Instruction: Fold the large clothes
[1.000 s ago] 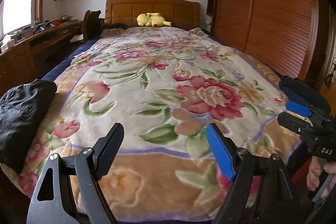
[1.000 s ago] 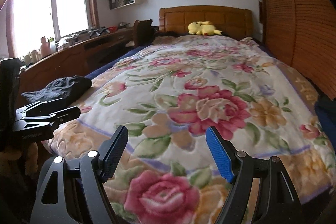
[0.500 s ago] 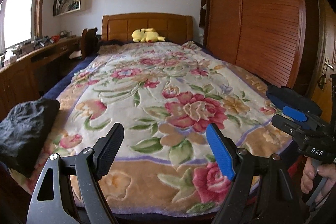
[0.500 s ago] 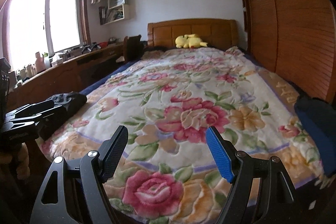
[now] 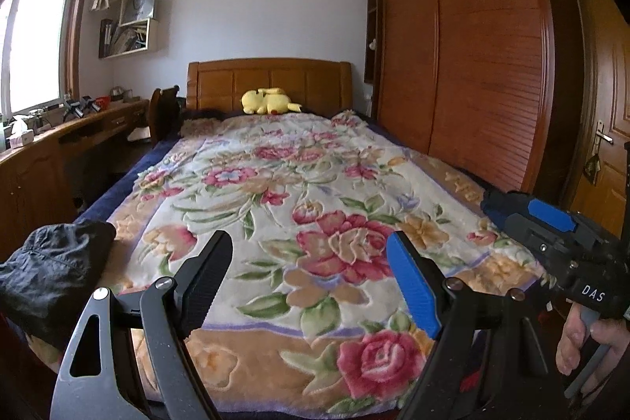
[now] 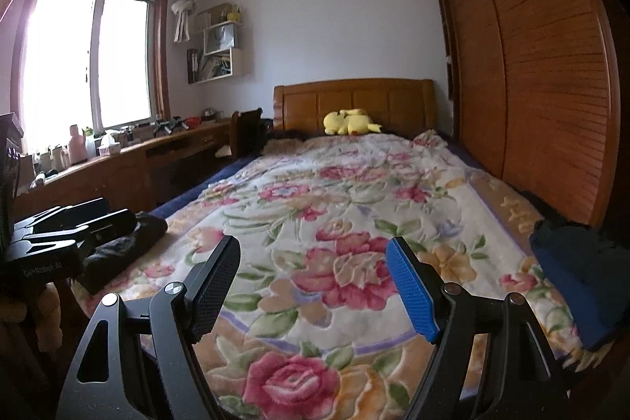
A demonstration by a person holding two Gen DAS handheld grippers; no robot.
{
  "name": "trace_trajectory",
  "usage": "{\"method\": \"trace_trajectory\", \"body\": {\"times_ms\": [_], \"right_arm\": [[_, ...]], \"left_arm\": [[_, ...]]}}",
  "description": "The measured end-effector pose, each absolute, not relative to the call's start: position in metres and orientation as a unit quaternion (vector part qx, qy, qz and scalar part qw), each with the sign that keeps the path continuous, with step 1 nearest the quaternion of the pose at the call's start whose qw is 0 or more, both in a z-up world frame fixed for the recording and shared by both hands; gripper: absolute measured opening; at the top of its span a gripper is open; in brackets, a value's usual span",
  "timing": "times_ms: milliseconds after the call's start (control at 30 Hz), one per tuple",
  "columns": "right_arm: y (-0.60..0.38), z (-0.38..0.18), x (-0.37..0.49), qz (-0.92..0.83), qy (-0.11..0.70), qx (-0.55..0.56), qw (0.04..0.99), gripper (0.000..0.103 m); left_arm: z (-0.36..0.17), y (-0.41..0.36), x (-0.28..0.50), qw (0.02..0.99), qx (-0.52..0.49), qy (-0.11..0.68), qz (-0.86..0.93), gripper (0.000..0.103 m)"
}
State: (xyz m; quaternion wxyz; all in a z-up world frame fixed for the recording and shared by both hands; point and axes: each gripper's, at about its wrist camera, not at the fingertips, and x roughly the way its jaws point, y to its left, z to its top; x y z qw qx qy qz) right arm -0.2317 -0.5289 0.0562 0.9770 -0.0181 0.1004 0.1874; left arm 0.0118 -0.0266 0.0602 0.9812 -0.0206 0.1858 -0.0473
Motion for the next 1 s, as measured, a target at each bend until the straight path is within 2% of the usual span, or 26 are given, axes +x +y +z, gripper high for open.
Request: {"method": "trace_trajectory", "body": {"times_ms": [1000], "right_arm": [[-0.531,0.049,-0.228,0.17,0.089,-0.029,0.981,0.078]], "left_arm": [[0.053,-0.011,0.007,0.982,-0.027,0.187,-0.021,0.081]]}}
